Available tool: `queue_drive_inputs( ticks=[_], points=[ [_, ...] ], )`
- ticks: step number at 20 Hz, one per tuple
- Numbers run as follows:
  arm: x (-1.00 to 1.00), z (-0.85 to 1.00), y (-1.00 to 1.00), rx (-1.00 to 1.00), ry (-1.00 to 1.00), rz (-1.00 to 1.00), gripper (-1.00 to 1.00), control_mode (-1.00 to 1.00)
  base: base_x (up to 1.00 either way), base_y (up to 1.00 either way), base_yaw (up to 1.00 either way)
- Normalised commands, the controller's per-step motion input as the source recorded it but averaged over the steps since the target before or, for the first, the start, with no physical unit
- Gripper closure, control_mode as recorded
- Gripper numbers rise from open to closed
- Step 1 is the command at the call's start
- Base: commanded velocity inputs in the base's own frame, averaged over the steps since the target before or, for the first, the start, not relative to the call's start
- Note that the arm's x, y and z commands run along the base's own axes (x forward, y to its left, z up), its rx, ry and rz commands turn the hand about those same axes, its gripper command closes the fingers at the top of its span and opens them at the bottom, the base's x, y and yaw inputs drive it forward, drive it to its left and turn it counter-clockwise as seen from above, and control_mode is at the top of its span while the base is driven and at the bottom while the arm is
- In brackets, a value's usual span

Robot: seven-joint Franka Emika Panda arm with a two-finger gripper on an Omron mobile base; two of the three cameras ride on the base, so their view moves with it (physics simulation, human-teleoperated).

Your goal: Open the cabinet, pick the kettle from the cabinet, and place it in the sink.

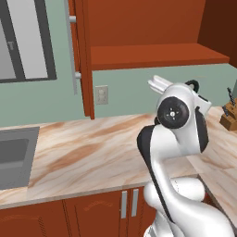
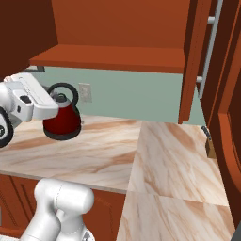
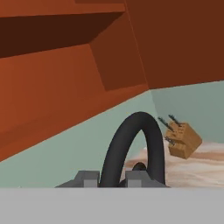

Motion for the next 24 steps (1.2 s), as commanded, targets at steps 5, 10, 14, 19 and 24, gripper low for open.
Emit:
queue_drive_inputs(
  ticks=[5, 10, 14, 19, 24],
  points=[
    [0.01, -0.42, 0.00, 0.13, 0.00, -0.05, 1.00, -1.00, 0.00, 0.00, 0.00],
    [0.00, -0.31, -0.02, 0.10, 0.00, 0.00, 1.00, -1.00, 0.00, 0.00, 0.00],
    [0.02, -0.23, 0.00, 0.07, 0.00, 0.00, 1.00, -1.00, 0.00, 0.00, 0.00],
    [0.13, -0.17, 0.00, 0.03, 0.00, 0.00, 1.00, -1.00, 0.00, 0.00, 0.00],
    [0.15, -0.13, 0.00, -0.02, 0.00, 0.00, 1.00, -1.00, 0.00, 0.00, 0.00]
  ],
)
